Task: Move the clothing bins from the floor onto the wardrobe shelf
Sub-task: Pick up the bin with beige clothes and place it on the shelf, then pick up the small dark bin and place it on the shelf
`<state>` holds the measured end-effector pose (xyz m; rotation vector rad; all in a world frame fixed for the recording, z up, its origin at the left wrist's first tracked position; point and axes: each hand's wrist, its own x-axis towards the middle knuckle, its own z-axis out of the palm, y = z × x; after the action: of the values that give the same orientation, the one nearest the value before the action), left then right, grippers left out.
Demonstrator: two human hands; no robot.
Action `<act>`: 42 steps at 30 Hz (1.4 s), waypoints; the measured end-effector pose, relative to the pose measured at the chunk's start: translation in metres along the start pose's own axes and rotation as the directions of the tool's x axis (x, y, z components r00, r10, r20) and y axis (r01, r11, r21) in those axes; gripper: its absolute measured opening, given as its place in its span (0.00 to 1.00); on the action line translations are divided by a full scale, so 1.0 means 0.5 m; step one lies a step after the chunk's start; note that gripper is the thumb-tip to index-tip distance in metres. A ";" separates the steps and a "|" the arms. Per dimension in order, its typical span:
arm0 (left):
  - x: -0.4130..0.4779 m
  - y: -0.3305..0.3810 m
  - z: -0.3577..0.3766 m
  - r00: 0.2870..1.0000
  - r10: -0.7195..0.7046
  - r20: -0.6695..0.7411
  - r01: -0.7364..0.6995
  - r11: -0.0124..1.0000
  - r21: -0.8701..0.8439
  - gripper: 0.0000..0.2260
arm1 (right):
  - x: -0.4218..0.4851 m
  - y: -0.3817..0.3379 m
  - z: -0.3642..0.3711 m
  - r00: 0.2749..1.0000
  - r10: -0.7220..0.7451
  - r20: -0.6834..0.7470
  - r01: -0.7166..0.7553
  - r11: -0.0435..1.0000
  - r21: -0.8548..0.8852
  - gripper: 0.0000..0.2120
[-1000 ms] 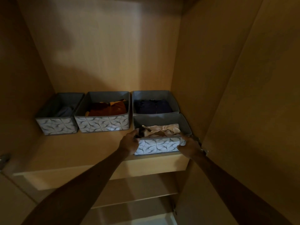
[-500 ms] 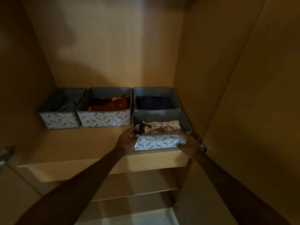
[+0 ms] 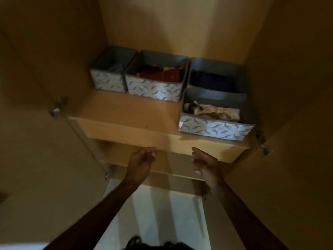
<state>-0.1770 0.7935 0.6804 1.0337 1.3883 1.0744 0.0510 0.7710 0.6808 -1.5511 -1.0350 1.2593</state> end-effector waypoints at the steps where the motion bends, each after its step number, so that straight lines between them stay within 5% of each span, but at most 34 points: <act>1: -0.022 -0.015 -0.013 0.999 -0.023 -0.036 0.022 1.000 -0.009 0.09 | -0.005 0.015 0.010 0.999 0.008 0.037 -0.007 1.000 -0.019 0.20; 4: -0.090 -0.075 -0.059 0.980 -0.102 -0.170 0.102 0.995 -0.005 0.10 | -0.014 0.059 0.041 0.976 0.046 0.214 -0.018 0.991 -0.130 0.20; 9: -0.268 -0.187 -0.102 0.868 -0.288 -0.404 0.280 0.957 -0.081 0.11 | -0.052 0.165 0.099 0.777 0.164 0.607 0.016 0.960 -0.279 0.17; 15: -0.509 -0.251 -0.106 0.641 -0.409 -0.649 0.324 0.911 -0.254 0.11 | -0.156 0.229 0.189 0.510 0.300 0.806 0.105 0.909 -0.404 0.18; 20: -0.752 -0.309 -0.090 0.352 -0.485 -0.801 0.253 0.873 -0.417 0.11 | -0.311 0.271 0.269 0.171 0.412 0.895 0.313 0.838 -0.446 0.20; 27: -1.046 -0.384 0.011 -0.006 -0.583 -0.812 0.079 0.809 -0.582 0.11 | -0.544 0.320 0.331 -0.124 0.514 0.849 0.541 0.752 -0.376 0.19; 35: -1.348 -0.430 0.204 -0.435 -0.639 -0.635 -0.183 0.753 -0.632 0.12 | -0.892 0.418 0.317 -0.482 0.629 0.610 0.734 0.670 -0.111 0.20; 42: -1.512 -0.481 0.414 -0.656 -0.684 -0.320 -0.461 0.698 -0.548 0.11 | -1.193 0.500 0.237 -0.687 0.669 0.286 0.724 0.666 0.181 0.19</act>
<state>0.0797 0.0187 0.6035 -2.0026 1.9427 1.9842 -0.1323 0.1462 0.5891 -0.7022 1.7236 -0.9514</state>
